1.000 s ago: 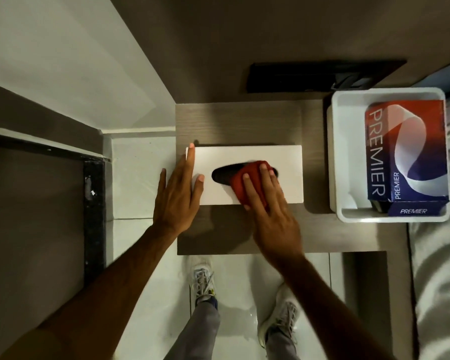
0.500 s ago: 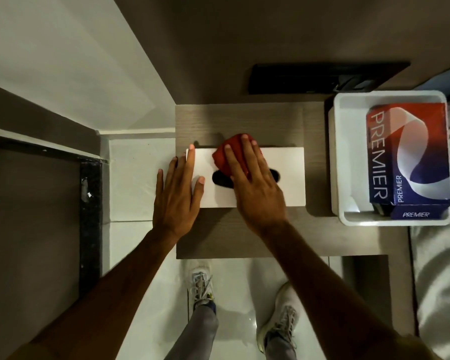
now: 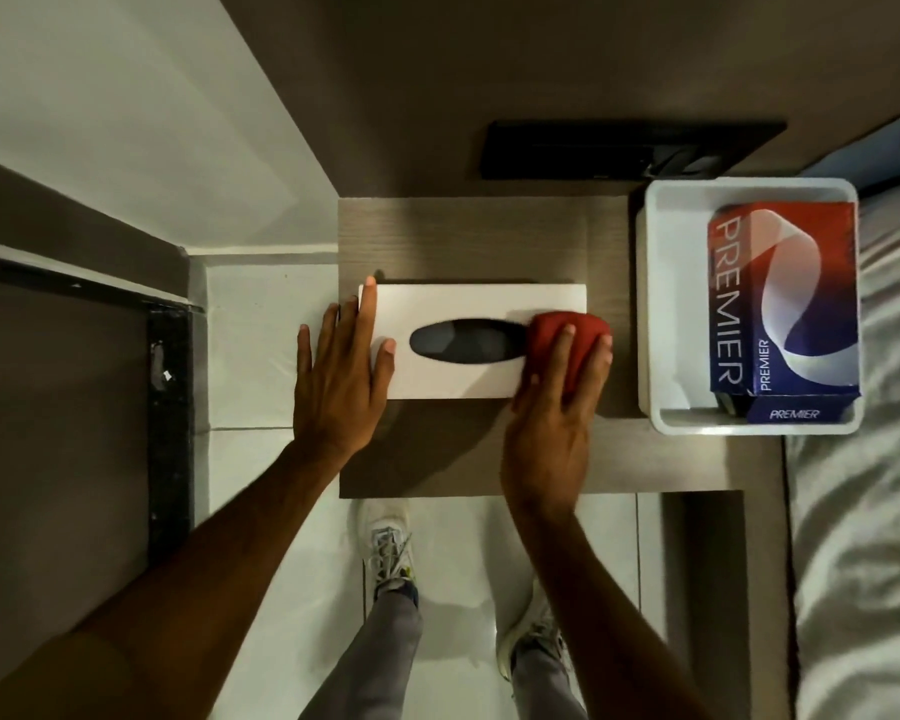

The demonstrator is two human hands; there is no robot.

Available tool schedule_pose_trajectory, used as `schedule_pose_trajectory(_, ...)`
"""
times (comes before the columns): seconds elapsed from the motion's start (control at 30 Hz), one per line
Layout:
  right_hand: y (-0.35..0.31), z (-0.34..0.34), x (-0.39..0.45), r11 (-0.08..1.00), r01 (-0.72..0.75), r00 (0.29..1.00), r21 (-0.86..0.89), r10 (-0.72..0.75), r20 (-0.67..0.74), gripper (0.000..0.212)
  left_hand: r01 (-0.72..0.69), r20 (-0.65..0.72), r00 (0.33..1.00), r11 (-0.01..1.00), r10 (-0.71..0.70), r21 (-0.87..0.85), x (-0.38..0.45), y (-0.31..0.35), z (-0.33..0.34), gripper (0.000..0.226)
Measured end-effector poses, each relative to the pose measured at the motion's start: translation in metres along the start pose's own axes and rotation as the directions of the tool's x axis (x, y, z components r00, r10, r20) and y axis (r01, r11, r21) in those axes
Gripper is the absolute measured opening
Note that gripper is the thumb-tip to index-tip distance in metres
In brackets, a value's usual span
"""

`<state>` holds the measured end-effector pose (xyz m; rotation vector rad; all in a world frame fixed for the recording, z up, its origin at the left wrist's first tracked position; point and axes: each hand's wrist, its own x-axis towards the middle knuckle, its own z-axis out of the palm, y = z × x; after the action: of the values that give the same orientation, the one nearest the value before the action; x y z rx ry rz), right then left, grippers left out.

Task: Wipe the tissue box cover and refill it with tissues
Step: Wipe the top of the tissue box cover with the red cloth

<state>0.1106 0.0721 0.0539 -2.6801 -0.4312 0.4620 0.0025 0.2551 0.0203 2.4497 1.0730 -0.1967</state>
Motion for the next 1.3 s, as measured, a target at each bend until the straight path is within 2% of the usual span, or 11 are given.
schedule_pose_trajectory(0.07,-0.002,0.004,-0.009,1.0,-0.014,1.0,-0.007,0.014,-0.02,0.084,0.009,-0.009,1.0,1.0,-0.009,0.006,-0.001,0.0,0.002,0.067)
schedule_pose_trajectory(0.23,-0.01,0.011,-0.016,0.929,0.363,0.917,-0.074,-0.342,0.205,0.102,0.018,-0.027,0.999,0.999,-0.018,0.028,-0.002,0.002,0.003,0.067)
schedule_pose_trajectory(0.4,-0.013,0.009,-0.003,0.999,-0.043,0.999,0.009,0.043,-0.022,0.083,0.003,-0.02,1.0,0.999,-0.004,-0.034,-0.003,0.005,-0.001,0.067)
schedule_pose_trajectory(0.47,-0.033,0.018,-0.004,1.0,-0.002,1.0,0.025,0.002,0.004,0.084,-0.006,-0.021,1.0,0.999,0.006,-0.033,-0.003,0.005,-0.001,0.067)
schedule_pose_trajectory(0.6,-0.025,0.018,-0.018,0.925,0.38,0.905,-0.022,-0.367,0.214,0.099,-0.001,-0.011,1.0,0.999,0.001,0.033,-0.003,0.005,-0.002,0.068)
schedule_pose_trajectory(0.73,0.0,0.001,-0.016,0.996,0.084,0.995,-0.013,-0.083,0.056,0.095,-0.006,-0.029,1.0,0.998,0.008,0.058,-0.004,0.007,-0.005,0.067)
schedule_pose_trajectory(0.8,-0.006,0.003,-0.02,0.999,0.053,0.998,0.006,-0.053,0.022,0.092,-0.019,-0.055,0.998,0.997,0.023,0.072,-0.003,0.007,-0.001,0.067)
schedule_pose_trajectory(1.0,-0.005,-0.007,-0.057,0.934,0.352,0.869,0.059,-0.35,0.351,0.101,0.02,-0.095,0.995,0.961,0.007,0.277,-0.005,0.006,0.003,0.069)
schedule_pose_trajectory(1.13,0.028,-0.05,-0.078,0.953,0.245,0.827,0.176,-0.3,0.475,0.084,0.03,-0.202,0.979,0.944,0.04,0.33,-0.019,0.026,0.0,0.072)
schedule_pose_trajectory(1.23,0.062,-0.098,-0.069,0.918,0.092,0.923,0.387,-0.225,0.314,0.056,-0.205,-0.233,0.928,0.92,0.291,0.334,-0.065,0.06,0.03,0.073)
schedule_pose_trajectory(1.3,0.083,-0.127,-0.047,0.932,0.108,0.978,0.346,-0.161,0.13,0.047,-0.402,-0.143,0.878,0.867,0.456,0.295,-0.101,0.087,0.061,0.072)
